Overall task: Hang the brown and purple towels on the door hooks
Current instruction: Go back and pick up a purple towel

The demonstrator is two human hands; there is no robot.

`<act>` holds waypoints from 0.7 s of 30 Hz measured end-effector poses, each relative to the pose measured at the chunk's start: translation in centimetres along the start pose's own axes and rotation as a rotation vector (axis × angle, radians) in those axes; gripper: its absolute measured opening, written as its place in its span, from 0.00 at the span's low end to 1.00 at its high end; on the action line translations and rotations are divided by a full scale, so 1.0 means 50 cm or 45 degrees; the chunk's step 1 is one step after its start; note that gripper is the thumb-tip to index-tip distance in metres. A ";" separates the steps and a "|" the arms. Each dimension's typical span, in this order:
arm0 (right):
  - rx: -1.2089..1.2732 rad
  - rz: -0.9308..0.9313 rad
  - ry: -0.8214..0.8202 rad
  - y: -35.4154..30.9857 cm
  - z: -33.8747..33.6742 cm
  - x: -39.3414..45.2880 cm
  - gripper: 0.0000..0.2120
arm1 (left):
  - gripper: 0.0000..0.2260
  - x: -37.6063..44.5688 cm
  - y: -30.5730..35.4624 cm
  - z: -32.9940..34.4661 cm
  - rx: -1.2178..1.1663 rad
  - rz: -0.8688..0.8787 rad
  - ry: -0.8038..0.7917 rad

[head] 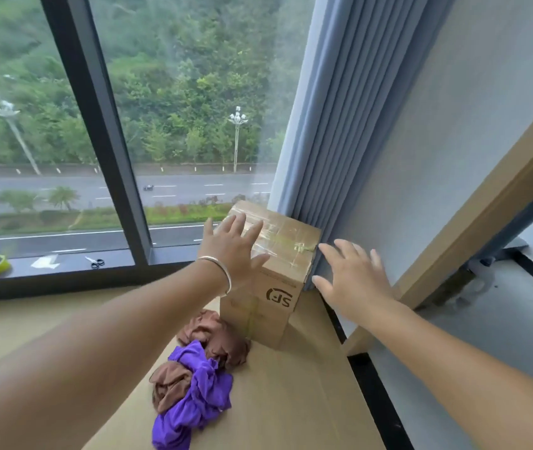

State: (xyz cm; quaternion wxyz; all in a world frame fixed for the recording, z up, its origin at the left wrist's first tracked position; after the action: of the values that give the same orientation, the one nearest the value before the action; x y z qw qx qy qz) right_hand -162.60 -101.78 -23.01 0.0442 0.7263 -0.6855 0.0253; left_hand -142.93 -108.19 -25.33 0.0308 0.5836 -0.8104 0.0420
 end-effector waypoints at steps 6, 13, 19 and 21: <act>0.078 -0.258 -0.156 -0.155 0.163 0.123 0.26 | 0.31 -0.016 -0.159 0.159 -0.048 -0.236 -0.159; 0.085 -0.507 -0.350 -0.306 0.360 0.180 0.30 | 0.31 -0.109 -0.287 0.355 -0.070 -0.491 -0.349; 0.114 -0.717 -0.483 -0.402 0.614 0.192 0.30 | 0.31 -0.204 -0.330 0.608 -0.120 -0.719 -0.596; 0.117 -0.774 -0.542 -0.421 0.730 0.192 0.29 | 0.31 -0.234 -0.330 0.721 -0.154 -0.791 -0.680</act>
State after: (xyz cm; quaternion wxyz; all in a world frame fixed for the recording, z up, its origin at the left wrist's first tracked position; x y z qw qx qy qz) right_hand -141.89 -113.74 -58.99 -0.1264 0.8869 -0.4306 -0.1099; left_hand -123.59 -106.10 -61.81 -0.1351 0.7881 -0.5760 -0.1699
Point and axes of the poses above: each hand's wrist, its own x-axis towards the middle knuckle, its own z-axis out of the palm, y = z × x, the point moved 8 cm from there along x, towards the middle knuckle, and after that the axes turned 1 degree about z, right-handed, at the moved point
